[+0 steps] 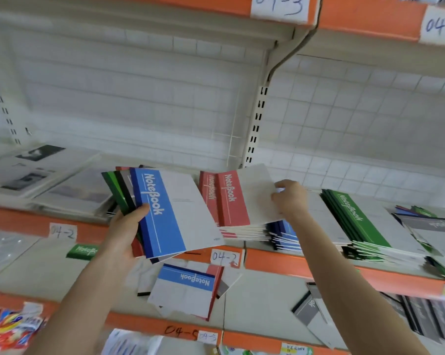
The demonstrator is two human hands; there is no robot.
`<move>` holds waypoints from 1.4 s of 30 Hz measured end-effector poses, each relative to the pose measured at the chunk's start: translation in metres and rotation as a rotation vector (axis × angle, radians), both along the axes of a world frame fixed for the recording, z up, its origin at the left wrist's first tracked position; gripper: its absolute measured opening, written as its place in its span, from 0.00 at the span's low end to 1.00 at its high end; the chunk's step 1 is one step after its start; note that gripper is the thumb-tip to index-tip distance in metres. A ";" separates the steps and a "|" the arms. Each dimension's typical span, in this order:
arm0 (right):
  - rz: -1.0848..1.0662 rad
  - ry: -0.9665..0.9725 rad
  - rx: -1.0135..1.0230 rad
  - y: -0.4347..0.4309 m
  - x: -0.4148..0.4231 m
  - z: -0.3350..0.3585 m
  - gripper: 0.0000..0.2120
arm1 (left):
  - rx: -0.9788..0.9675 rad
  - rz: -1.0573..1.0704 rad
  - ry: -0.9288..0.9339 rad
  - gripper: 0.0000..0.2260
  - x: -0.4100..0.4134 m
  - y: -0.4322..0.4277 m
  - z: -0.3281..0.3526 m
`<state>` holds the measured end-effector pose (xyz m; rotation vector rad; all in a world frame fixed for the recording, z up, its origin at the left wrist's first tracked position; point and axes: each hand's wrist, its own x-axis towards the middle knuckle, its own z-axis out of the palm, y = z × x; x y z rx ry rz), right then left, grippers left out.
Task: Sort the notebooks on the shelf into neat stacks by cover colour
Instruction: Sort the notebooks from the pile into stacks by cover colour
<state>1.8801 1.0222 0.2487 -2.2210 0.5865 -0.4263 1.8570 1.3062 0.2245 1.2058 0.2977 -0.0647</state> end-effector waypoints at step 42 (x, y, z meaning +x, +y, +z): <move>-0.185 0.057 -0.017 -0.103 -0.061 0.007 0.12 | 0.044 -0.307 -0.052 0.10 0.003 -0.104 -0.001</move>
